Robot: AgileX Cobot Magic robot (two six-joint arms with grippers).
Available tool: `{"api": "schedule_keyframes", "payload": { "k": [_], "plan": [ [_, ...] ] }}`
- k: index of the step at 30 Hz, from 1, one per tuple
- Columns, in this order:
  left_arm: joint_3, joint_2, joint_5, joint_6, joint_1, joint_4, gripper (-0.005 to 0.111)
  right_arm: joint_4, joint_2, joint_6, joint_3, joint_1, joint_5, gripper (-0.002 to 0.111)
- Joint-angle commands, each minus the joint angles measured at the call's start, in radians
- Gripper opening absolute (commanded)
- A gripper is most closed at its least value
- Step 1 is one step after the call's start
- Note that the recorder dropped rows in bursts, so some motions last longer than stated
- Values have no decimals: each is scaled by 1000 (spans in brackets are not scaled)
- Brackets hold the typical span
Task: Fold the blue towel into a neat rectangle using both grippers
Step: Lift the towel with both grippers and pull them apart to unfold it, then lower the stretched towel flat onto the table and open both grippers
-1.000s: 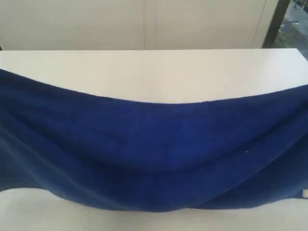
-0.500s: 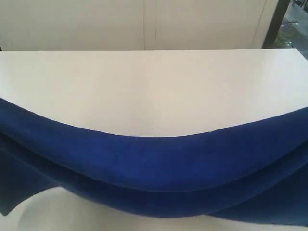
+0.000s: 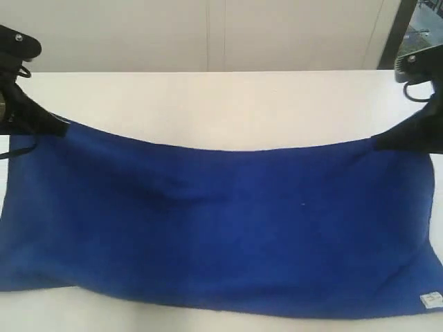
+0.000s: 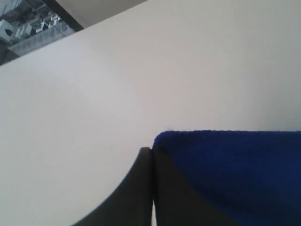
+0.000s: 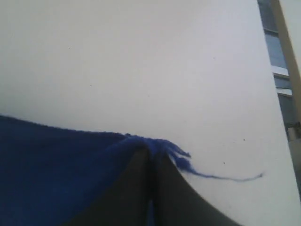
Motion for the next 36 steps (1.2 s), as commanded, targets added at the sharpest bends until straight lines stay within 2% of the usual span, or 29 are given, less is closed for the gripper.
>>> {"api": "schedule_keyframes", "payload": {
  "k": [1,6,15,20,36],
  "plan": [
    [-88,187,-214,-140,143,125,0,-310,197,314,-93,-30,-56,0],
    [-218,350,-266,-140,195,142,0,-374,359,350,-212,-51,-61,0],
    [-384,536,-232,-131,198,152,0,-393,558,350,-394,-76,-48,0],
    [-423,585,-175,-106,198,152,0,-394,610,350,-450,-98,-30,0],
    [-481,654,-109,-151,205,159,0,-413,728,350,-546,-99,-45,0]
  ]
}}
